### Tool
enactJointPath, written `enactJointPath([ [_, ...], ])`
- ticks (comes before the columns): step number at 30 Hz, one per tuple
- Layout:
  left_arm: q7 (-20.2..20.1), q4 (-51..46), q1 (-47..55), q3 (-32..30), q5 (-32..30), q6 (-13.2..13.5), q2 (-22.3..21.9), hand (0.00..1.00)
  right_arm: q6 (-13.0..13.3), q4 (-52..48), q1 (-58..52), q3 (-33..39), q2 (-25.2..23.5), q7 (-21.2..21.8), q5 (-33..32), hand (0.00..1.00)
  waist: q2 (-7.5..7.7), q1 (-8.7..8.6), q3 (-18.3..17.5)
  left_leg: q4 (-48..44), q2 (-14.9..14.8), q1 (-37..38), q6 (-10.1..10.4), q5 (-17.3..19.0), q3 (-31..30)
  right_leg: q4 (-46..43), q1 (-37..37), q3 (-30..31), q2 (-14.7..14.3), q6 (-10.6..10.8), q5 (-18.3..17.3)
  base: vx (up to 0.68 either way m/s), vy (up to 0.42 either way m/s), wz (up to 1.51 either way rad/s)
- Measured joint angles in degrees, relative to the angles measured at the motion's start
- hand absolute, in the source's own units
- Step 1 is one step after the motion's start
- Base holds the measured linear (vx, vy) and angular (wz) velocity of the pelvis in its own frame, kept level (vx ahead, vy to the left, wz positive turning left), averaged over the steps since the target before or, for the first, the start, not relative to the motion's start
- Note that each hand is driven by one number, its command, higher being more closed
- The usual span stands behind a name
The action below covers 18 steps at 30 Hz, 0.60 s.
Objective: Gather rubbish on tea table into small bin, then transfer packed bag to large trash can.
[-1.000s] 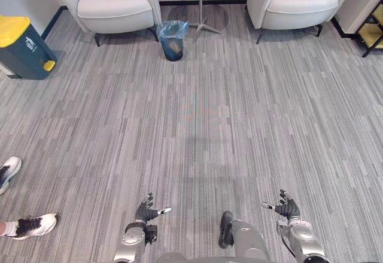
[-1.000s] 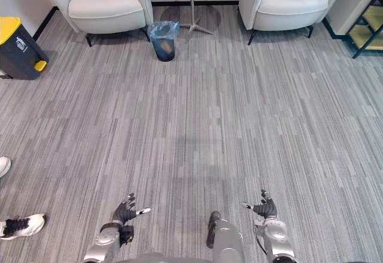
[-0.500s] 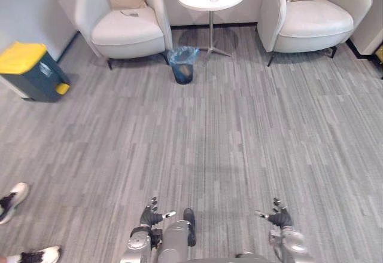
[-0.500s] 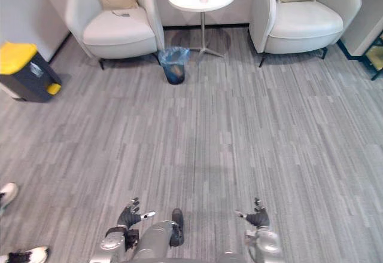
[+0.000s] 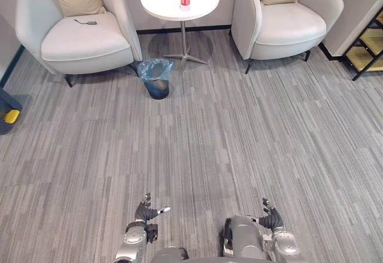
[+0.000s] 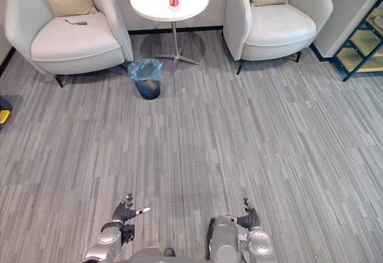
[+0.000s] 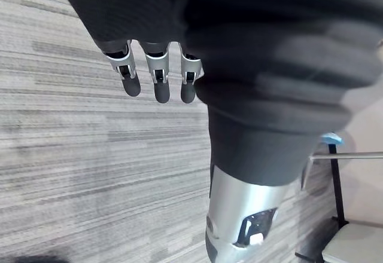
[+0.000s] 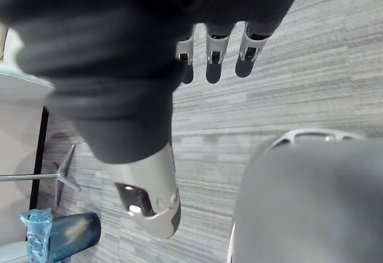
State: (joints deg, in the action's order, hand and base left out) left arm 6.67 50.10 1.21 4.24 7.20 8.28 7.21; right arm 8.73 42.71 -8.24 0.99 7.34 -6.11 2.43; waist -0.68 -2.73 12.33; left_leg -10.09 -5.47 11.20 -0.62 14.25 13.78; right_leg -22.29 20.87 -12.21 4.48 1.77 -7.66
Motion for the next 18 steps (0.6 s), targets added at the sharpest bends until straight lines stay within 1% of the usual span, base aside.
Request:
enactJointPath([
  [1,-0.01,1.06,0.10,-0.06,0.03,0.07,-0.16,0.00,0.04,0.73,-0.93,0.14,0.10,0.08,-0.17,0.00,0.58,-0.09,-0.38,0.08,-0.19,2.07,2.89,1.24,-2.28,3.20,-0.68,1.01,-0.67,-4.61,9.28,0.58,-0.237,0.10],
  [2,-0.11,1.98,-0.20,0.00,0.06,0.14,-1.18,0.00,-0.15,1.55,0.19,0.25,1.05,-0.09,0.01,0.00,-1.15,0.38,-0.39,-0.23,-1.99,2.46,4.05,0.86,-3.41,1.40,-0.35,0.77,-2.20,-5.71,8.05,0.67,-0.286,0.03],
  [3,-0.13,2.27,-0.33,-0.04,0.02,0.39,-1.75,0.00,-0.20,1.44,0.47,0.27,1.33,-0.24,0.01,0.00,-1.32,0.19,-0.44,-1.62,-2.42,1.87,6.11,-0.47,-4.87,0.44,-0.30,0.62,-2.35,-5.55,5.17,0.53,-0.238,-0.07],
  [4,-0.12,2.28,-0.38,-0.05,0.02,0.46,-2.44,0.00,-0.26,1.62,0.56,0.22,1.43,-0.22,0.02,0.00,-1.79,-0.20,-0.44,-4.20,-3.07,0.64,6.89,-1.42,-6.61,-0.43,-0.46,-0.12,-2.52,-5.99,3.43,0.57,-0.308,0.25],
  [5,-0.17,2.35,-0.67,-0.03,0.02,0.45,-3.17,0.00,-0.26,2.21,0.61,0.45,1.10,-0.15,-0.12,0.00,-2.09,-0.85,-0.37,-10.21,-3.90,-2.13,8.12,-3.37,-8.77,-0.12,-1.91,-1.09,-2.73,-6.45,1.73,0.37,-0.206,0.32],
  [6,-0.29,2.38,-0.78,-0.05,0.05,0.45,-3.60,0.00,-0.22,2.64,0.75,0.39,1.18,-0.17,-0.18,0.00,-2.33,-1.05,-0.24,-14.76,-4.54,-4.02,9.26,-4.76,-9.73,0.94,-3.48,-1.63,-3.03,-6.61,1.28,0.52,-0.278,0.40],
  [7,-0.37,2.32,-0.80,-0.06,0.07,0.60,-4.31,0.00,-0.35,3.12,0.82,0.12,1.38,-0.20,-0.19,0.00,-2.64,-1.00,0.06,-26.07,-5.48,-8.51,10.62,-6.35,-12.00,4.54,-7.91,-2.03,-4.16,-6.75,0.94,0.39,-0.169,0.27],
  [8,-0.53,2.34,-0.51,-0.16,0.18,0.70,-4.52,0.00,-0.28,3.11,0.67,-0.62,1.29,-0.23,-0.48,0.00,-2.55,-0.23,0.35,-37.28,-6.68,-12.69,9.91,-5.91,-12.09,8.03,-12.95,-2.58,-5.17,-7.24,0.61,0.46,-0.188,0.22],
  [9,-0.58,2.30,-0.34,-0.15,0.33,0.71,-4.55,0.00,-0.23,3.13,0.51,-1.25,1.34,-0.29,-0.86,0.00,-2.47,0.30,0.46,-41.78,-7.09,-14.74,9.03,-5.39,-11.68,9.69,-15.59,-2.88,-5.60,-7.66,0.17,0.35,-0.108,0.19],
  [10,-0.67,2.26,0.06,-0.21,0.73,0.81,-4.51,0.00,-0.23,3.24,0.44,-1.56,1.06,-0.27,-0.88,0.00,-2.12,0.95,0.68,-46.85,-7.61,-18.51,6.86,-4.09,-10.25,12.56,-20.26,-3.44,-6.12,-7.82,-0.39,0.26,-0.078,0.21],
  [11,-0.70,2.25,0.01,-0.25,0.82,0.81,-4.52,0.00,-0.23,3.26,0.50,-1.54,0.80,-0.27,-0.89,0.00,-1.95,1.22,0.74,-47.63,-7.62,-20.41,6.02,-3.58,-9.41,13.66,-22.03,-3.62,-6.21,-7.70,-0.39,0.30,-0.080,0.16],
  [12,-0.96,2.28,0.05,-0.24,1.12,0.78,-4.58,0.00,-0.18,3.22,0.75,-1.51,0.41,-0.33,-1.47,0.00,-1.62,2.18,0.82,-46.26,-7.37,-23.91,4.71,-2.76,-7.46,15.40,-23.99,-3.61,-6.24,-7.21,-0.24,0.29,-0.036,-0.02],
  [13,-1.31,2.28,-0.05,-0.25,1.13,0.74,-4.60,0.00,-0.24,3.38,1.40,-1.48,0.09,-0.41,-2.04,0.00,-1.88,3.11,0.88,-40.77,-6.49,-27.00,4.09,-2.27,-5.88,16.72,-25.80,-3.30,-6.02,-7.01,-0.22,0.31,-0.005,-0.10],
  [14,-1.37,2.21,-0.16,-0.27,1.15,0.77,-4.61,0.00,-0.26,3.45,1.74,-1.43,-0.05,-0.41,-2.12,0.00,-1.95,3.60,0.97,-37.16,-5.69,-28.07,4.09,-2.27,-5.47,17.12,-26.19,-3.23,-5.65,-6.92,-0.26,0.42,0.086,-0.11],
  [15,-1.34,2.28,-0.77,-0.25,1.15,0.74,-4.59,0.00,-0.30,3.46,2.20,-1.23,-0.19,-0.46,-2.15,0.00,-1.62,3.73,1.30,-24.85,-2.02,-29.48,4.34,-2.77,-5.34,17.64,-27.50,-2.98,-3.90,-5.62,-1.02,0.37,0.114,-0.02],
  [16,-1.31,2.29,-0.75,-0.14,1.15,0.72,-4.78,0.00,-0.29,3.41,2.18,-1.18,-0.18,-0.46,-2.14,0.00,-1.74,3.77,1.24,-16.05,-0.08,-29.00,5.67,-4.28,-5.55,17.66,-28.23,-2.92,-3.09,-4.33,-1.83,0.36,0.130,0.00],
  [17,-1.30,2.31,-0.72,-0.02,1.15,0.73,-4.92,0.00,-0.29,3.41,2.11,-1.18,-0.15,-0.47,-2.13,0.00,-2.20,3.64,1.19,-10.54,0.64,-28.28,5.74,-6.65,-5.80,17.84,-28.88,-2.75,-3.02,-3.47,-2.51,0.39,0.189,-0.12],
  [18,-1.28,2.52,-0.56,0.02,1.15,0.74,-5.33,0.00,-0.31,3.46,1.97,-1.19,0.11,-0.47,-2.12,0.00,-4.00,3.81,1.09,-2.24,0.49,-27.29,6.02,-11.27,-6.00,18.31,-30.11,-1.82,-4.16,-2.37,-3.72,0.39,0.204,-0.33],
])
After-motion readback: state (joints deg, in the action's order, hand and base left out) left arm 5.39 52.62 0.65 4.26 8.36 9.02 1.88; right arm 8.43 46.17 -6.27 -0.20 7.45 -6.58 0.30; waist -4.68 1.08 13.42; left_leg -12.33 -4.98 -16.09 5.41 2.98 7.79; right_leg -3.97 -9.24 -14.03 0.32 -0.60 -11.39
